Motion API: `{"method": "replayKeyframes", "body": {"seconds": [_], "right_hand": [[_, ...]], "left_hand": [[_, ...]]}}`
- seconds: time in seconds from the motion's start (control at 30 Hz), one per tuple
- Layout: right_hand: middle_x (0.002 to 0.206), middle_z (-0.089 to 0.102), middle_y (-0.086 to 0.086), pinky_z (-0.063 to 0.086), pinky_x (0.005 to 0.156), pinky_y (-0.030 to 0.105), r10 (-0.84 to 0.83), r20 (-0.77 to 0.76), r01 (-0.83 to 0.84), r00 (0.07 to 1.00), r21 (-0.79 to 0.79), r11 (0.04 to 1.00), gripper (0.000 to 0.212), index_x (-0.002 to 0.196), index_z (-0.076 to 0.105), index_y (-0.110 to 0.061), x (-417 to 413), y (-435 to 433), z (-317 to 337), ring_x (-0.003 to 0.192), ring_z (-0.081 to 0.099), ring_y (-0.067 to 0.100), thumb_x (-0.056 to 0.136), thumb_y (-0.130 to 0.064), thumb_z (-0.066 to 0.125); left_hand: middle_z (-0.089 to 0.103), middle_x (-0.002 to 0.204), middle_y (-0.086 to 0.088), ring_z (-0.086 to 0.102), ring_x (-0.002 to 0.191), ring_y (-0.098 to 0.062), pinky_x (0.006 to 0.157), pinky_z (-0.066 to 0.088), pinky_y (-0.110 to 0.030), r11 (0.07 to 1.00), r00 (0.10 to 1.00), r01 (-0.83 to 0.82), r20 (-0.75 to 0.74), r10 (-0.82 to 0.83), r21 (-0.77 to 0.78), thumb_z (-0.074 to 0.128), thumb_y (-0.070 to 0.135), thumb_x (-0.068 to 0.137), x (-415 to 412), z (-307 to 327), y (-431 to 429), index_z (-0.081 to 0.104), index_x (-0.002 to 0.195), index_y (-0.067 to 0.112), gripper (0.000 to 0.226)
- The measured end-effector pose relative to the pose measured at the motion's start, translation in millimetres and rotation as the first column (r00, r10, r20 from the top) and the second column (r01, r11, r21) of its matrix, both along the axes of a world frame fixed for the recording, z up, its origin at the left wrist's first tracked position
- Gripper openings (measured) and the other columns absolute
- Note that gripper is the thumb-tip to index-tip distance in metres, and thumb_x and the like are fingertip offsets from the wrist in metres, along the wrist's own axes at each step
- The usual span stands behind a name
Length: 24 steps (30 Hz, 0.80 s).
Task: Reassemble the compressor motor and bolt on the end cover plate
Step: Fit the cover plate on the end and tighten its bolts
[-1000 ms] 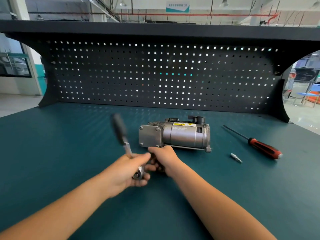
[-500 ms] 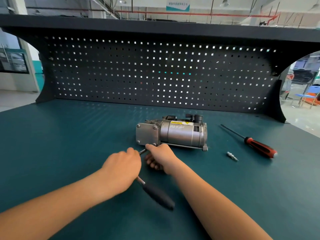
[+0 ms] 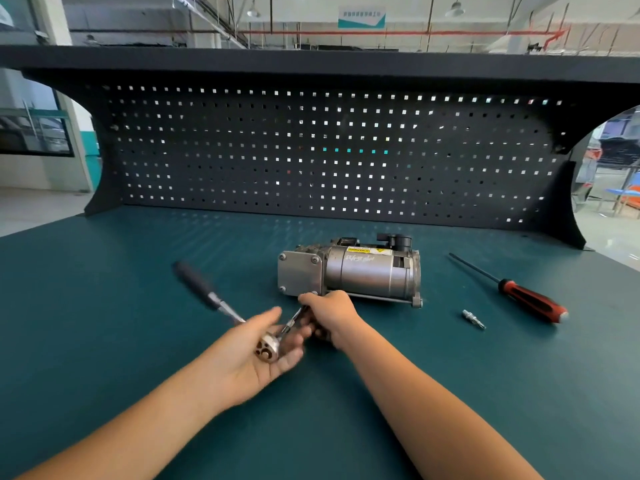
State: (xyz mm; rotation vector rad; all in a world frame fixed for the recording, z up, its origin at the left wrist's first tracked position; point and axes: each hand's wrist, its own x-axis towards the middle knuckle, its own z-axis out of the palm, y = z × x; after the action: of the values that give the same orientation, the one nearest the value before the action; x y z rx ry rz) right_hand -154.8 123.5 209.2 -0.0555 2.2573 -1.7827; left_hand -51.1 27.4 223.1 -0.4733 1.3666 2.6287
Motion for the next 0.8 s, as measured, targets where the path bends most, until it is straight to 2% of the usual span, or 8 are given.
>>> {"method": "replayKeyframes", "body": {"seconds": [0.1,0.23,0.3,0.37,0.53,0.6,0.7,0.8], "right_hand": [[0.035,0.051,0.001,0.028,0.032,0.01,0.027,0.037,-0.025,0.999,-0.043,0.999,0.024,0.07,0.05,-0.004,1,0,2,0.023,0.039,0.008,0.09,-0.017,0.052],[0.041,0.057,0.006,0.03,0.032,0.01,0.089,0.05,-0.086,0.995,-0.058,0.995,0.024,0.077,0.051,-0.002,0,2,2,0.024,0.041,0.009,0.095,-0.018,0.044],[0.036,0.054,0.001,0.029,0.031,0.011,0.096,0.029,-0.095,0.995,-0.028,0.995,0.033,0.067,0.051,-0.004,1,2,0,0.024,0.041,0.008,0.095,-0.018,0.042],[0.032,0.05,-0.002,0.028,0.03,0.011,0.088,0.008,-0.088,0.996,-0.018,0.996,0.036,0.063,0.051,-0.006,1,3,-2,0.023,0.041,0.006,0.095,-0.019,0.045],[0.045,0.055,-0.001,0.035,0.032,0.013,0.08,-0.086,-0.074,0.993,0.064,0.995,0.039,0.058,0.055,-0.01,-2,2,-4,0.032,0.047,0.005,0.089,-0.033,0.06],[0.041,0.054,0.0,0.032,0.032,0.012,0.074,-0.079,-0.07,0.994,0.053,0.996,0.043,0.053,0.056,-0.008,-2,1,-6,0.027,0.043,0.006,0.087,-0.034,0.062],[0.034,0.051,-0.002,0.032,0.033,0.012,0.091,-0.048,-0.088,0.995,0.056,0.995,0.043,0.054,0.056,-0.006,-1,1,-5,0.026,0.042,0.007,0.089,-0.031,0.058],[0.037,0.053,0.001,0.034,0.034,0.014,0.107,-0.024,-0.106,0.994,0.045,0.993,0.039,0.056,0.053,-0.004,-2,0,-4,0.028,0.044,0.009,0.091,-0.021,0.052]], "left_hand": [[0.062,0.057,-0.013,0.054,0.035,-0.009,0.034,0.047,-0.019,0.961,0.994,-0.094,0.079,0.076,0.258,0.046,0.015,0.094,0,0,1,0.056,0.09,-0.009,0.026],[0.049,0.045,0.0,0.038,0.03,-0.007,0.031,0.028,-0.012,0.902,0.997,0.072,0.039,-0.062,-0.425,0.045,0.003,0.089,-7,-1,1,0.055,0.082,0.006,0.013],[0.052,0.05,-0.001,0.043,0.037,-0.011,0.038,0.03,-0.017,0.495,0.979,0.125,0.027,-0.201,-0.86,0.045,0.003,0.085,-9,0,-4,0.052,0.077,0.008,0.012],[0.053,0.058,0.001,0.045,0.049,-0.013,0.048,0.032,-0.023,0.049,0.955,0.101,0.083,-0.284,-0.994,0.046,0.012,0.082,-9,2,-7,0.045,0.071,0.013,0.011],[0.061,0.102,-0.003,0.058,0.093,-0.024,0.063,0.033,-0.029,-0.588,0.949,-0.077,0.121,-0.29,-0.805,0.044,0.023,0.092,-7,7,6,0.045,0.099,0.015,0.01],[0.06,0.116,-0.008,0.058,0.106,-0.027,0.067,0.033,-0.031,-0.787,0.955,-0.118,0.149,-0.258,-0.606,0.047,0.015,0.092,-12,0,10,0.035,0.131,0.004,0.043],[0.06,0.115,-0.008,0.059,0.105,-0.027,0.065,0.033,-0.031,-0.839,0.95,-0.12,0.185,-0.252,-0.531,0.048,0.013,0.09,-13,-3,12,0.034,0.133,0.003,0.047],[0.06,0.099,-0.004,0.059,0.092,-0.025,0.059,0.036,-0.03,-0.649,0.948,-0.135,0.093,-0.305,-0.749,0.047,0.03,0.091,-12,-7,5,0.045,0.106,0.015,0.021]]}}
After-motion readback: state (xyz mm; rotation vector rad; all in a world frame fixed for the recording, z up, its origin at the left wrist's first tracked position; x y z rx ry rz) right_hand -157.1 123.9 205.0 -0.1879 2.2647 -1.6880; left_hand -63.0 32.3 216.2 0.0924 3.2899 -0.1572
